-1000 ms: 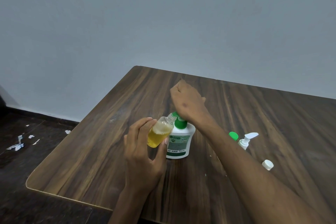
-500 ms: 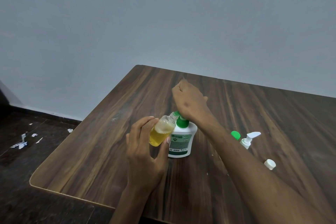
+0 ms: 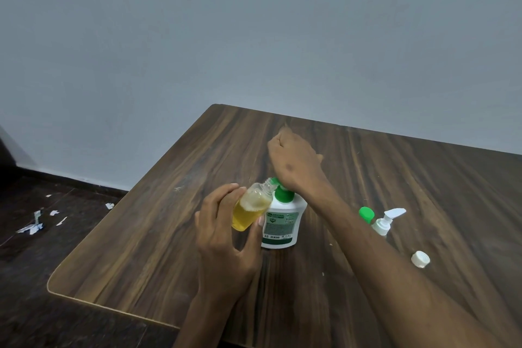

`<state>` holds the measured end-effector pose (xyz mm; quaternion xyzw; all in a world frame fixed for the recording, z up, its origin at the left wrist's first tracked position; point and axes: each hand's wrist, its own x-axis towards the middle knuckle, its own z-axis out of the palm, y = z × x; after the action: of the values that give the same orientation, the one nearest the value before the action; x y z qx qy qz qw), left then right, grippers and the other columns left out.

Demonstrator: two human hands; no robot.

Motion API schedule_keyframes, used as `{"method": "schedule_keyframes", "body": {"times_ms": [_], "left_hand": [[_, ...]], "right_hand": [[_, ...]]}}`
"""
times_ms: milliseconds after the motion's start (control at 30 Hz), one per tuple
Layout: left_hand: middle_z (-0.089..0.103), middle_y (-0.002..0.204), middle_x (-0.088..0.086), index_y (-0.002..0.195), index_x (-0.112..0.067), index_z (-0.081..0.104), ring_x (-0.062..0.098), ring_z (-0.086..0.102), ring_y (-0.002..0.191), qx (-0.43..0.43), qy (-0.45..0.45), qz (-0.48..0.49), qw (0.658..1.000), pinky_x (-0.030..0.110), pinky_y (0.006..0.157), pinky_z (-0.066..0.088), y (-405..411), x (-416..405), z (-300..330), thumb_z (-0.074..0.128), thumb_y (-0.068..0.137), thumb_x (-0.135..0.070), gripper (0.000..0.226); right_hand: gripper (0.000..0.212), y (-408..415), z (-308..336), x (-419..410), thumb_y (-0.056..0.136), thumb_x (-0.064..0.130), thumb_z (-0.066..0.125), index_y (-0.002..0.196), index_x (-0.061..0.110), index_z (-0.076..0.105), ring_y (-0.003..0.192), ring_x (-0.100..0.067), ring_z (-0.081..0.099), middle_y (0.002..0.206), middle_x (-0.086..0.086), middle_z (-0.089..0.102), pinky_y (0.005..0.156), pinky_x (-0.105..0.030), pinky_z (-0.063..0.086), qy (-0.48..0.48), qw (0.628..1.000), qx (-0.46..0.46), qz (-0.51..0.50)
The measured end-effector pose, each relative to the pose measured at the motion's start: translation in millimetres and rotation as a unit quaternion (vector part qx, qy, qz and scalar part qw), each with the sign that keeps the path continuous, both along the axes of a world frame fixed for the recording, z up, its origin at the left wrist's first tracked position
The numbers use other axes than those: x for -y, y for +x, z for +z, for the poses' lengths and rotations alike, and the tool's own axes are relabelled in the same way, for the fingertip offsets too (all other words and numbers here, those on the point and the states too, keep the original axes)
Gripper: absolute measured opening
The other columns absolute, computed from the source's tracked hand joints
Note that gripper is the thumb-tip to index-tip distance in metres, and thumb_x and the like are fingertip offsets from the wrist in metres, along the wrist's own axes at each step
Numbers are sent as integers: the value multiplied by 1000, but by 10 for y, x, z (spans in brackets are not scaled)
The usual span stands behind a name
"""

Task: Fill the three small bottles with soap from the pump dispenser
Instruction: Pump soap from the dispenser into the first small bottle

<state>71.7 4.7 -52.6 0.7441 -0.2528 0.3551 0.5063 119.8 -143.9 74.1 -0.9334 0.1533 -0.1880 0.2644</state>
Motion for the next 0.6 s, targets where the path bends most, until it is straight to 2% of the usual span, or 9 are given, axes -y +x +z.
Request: {"method": "schedule_keyframes", "body": {"times_ms": [200, 300, 433, 600], "left_hand": [[64, 135, 7, 130, -3, 69, 20, 60, 128, 5, -2, 2, 1000, 52, 96, 54, 0, 2, 9, 72, 93, -28, 44], [64, 135, 6, 130, -4, 70, 20, 60, 129, 2, 0, 2, 1000, 53, 97, 53, -2, 1, 3, 72, 93, -28, 44], [64, 135, 6, 129, -3, 70, 19, 60, 128, 5, -3, 3, 1000, 52, 97, 54, -6, 4, 8, 72, 92, -27, 44], [64, 135, 6, 128, -3, 71, 19, 61, 127, 11, -4, 8, 1000, 52, 95, 54, -5, 11, 4, 72, 92, -26, 42]], "right_hand": [[21, 2, 10, 14, 98, 28, 32, 83, 23, 46, 78, -14, 51, 87, 2, 58, 86, -46, 30, -4, 1000, 8, -3], [22, -13, 1, 9, 99, 28, 31, 81, 23, 44, 80, -15, 51, 89, 1, 59, 89, -47, 31, 2, 1000, -8, 0], [22, -21, 36, 18, 99, 27, 31, 88, 21, 49, 84, -16, 52, 91, 2, 58, 88, -47, 33, -1, 1000, 4, 1], [22, -34, 28, 8, 98, 27, 31, 78, 24, 41, 80, -15, 50, 86, 2, 55, 89, -48, 33, 6, 1000, -4, 5]]}}
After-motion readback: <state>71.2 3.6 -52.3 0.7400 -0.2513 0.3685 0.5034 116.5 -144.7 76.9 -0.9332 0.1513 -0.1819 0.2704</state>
